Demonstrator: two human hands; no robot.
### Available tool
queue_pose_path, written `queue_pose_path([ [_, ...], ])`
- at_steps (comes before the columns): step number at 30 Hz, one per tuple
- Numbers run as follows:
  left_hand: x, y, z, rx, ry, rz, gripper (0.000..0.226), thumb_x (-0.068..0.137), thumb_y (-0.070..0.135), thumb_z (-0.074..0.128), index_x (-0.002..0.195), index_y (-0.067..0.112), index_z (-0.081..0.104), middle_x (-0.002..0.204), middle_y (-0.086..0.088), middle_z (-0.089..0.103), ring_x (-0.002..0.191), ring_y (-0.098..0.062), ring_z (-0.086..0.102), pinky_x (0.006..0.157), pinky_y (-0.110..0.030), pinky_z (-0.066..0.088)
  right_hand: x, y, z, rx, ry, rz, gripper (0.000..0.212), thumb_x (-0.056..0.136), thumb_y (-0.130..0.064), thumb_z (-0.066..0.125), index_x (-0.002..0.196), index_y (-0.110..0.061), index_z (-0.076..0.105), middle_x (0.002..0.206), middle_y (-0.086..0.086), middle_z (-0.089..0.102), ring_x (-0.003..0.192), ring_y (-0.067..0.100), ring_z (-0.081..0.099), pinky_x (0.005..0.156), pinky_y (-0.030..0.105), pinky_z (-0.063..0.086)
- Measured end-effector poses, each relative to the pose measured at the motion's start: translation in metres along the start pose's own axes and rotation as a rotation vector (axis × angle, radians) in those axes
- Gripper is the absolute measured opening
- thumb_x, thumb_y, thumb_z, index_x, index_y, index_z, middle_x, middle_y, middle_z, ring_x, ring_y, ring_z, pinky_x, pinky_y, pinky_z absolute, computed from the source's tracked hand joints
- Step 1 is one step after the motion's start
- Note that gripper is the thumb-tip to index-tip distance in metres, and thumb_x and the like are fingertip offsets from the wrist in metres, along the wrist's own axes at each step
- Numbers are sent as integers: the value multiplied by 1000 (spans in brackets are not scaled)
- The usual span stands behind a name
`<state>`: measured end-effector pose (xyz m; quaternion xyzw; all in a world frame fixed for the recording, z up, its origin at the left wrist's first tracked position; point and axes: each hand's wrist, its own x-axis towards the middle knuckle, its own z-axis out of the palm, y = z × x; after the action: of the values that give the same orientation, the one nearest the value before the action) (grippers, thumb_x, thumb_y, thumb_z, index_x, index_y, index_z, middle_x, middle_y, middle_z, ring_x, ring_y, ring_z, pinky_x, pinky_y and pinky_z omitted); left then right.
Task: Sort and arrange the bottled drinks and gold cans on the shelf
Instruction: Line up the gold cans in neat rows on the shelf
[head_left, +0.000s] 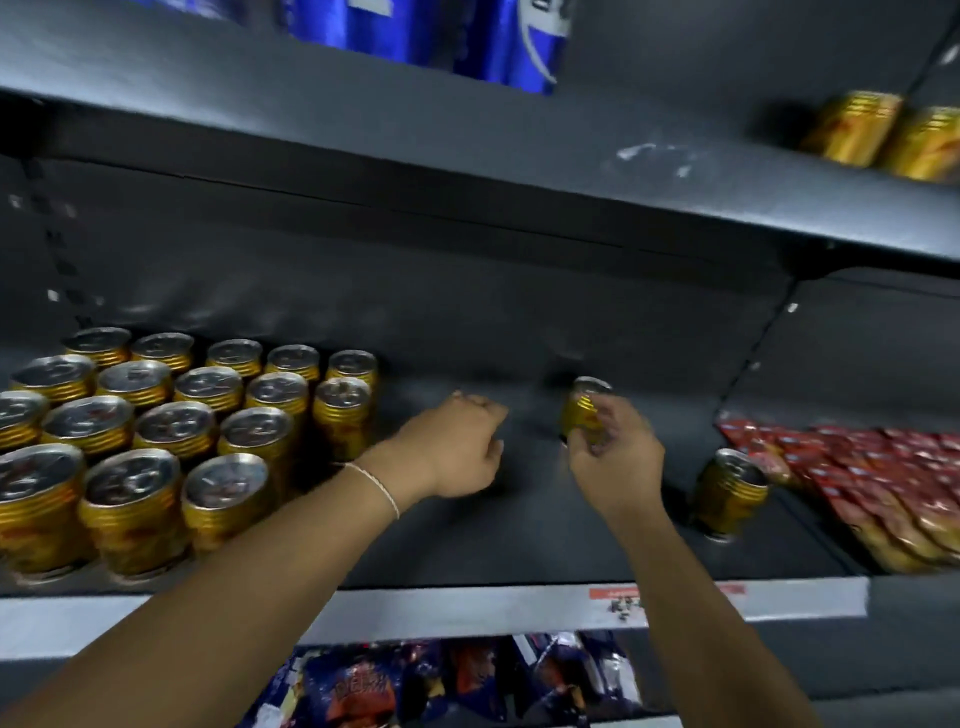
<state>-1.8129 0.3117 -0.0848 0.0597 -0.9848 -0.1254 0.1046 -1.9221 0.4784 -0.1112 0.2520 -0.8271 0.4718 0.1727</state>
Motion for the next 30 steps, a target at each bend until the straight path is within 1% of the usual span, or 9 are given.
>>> queue_pose_path([
  [2, 14, 24, 16, -17, -40, 26, 43, 97, 30, 44, 135, 10, 47, 141, -10, 47, 133, -28, 40, 111, -33, 34, 4, 12, -29, -94, 62, -59, 36, 83, -11, 71, 118, -11, 65, 113, 8, 68, 107, 29, 61, 90, 31, 45],
  [7, 43, 78, 42, -40, -101, 90, 41, 95, 30, 45, 133, 14, 47, 136, -11, 50, 124, -30, 48, 99, -42, 46, 16, 52, -85, -256, 132, -23, 41, 84, -13, 69, 124, -5, 62, 122, 15, 65, 114, 35, 58, 97, 41, 45],
  [12, 56, 124, 55, -77, -118, 139, 39, 97, 27, 48, 131, 9, 49, 134, -12, 51, 119, -29, 50, 97, -41, 47, 21, 87, -108, -340, 22, 105, 56, 82, -18, 69, 135, -5, 53, 135, 18, 53, 124, 39, 47, 105, 47, 40],
  [15, 57, 135, 61, -80, -131, 151, 38, 97, 26, 48, 130, 9, 49, 132, -12, 52, 119, -29, 50, 97, -40, 47, 19, 98, -107, -346, -52, 190, 66, 84, -24, 71, 142, -9, 43, 138, 18, 47, 123, 40, 46, 102, 49, 42],
  [17, 56, 138, 64, -81, -145, 145, 39, 97, 25, 48, 132, 9, 49, 132, -12, 52, 118, -29, 51, 97, -42, 48, 18, 103, -106, -308, -73, 223, 67, 83, -23, 72, 141, -10, 42, 133, 18, 50, 118, 37, 49, 96, 44, 46],
  [20, 53, 138, 67, -86, -153, 119, 36, 97, 27, 49, 130, 12, 50, 127, -9, 54, 111, -27, 54, 92, -42, 51, 17, 107, -106, -243, -65, 249, 60, 82, -22, 74, 135, -12, 47, 128, 15, 53, 113, 32, 51, 84, 34, 43],
  [25, 43, 129, 65, -148, -169, 83, 38, 96, 29, 51, 130, 12, 51, 129, -9, 54, 114, -27, 54, 95, -42, 50, 14, 98, -106, -99, -73, 274, 68, 76, -29, 82, 134, -20, 48, 118, 5, 60, 106, 25, 57, 87, 35, 49],
  [27, 38, 124, 61, -195, -165, 65, 37, 94, 30, 55, 127, 12, 53, 126, -8, 56, 112, -25, 55, 95, -41, 50, 12, 87, -103, 11, -94, 319, 74, 74, -32, 85, 137, -22, 47, 115, -3, 58, 105, 18, 56, 84, 30, 47],
  [30, 30, 110, 53, -363, -172, 26, 36, 87, 31, 67, 118, 16, 56, 115, -3, 61, 106, -21, 58, 93, -41, 50, 10, 64, -93, 287, -183, 396, 72, 73, -23, 86, 135, -25, 48, 113, 0, 62, 102, 17, 62, 74, 26, 48],
])
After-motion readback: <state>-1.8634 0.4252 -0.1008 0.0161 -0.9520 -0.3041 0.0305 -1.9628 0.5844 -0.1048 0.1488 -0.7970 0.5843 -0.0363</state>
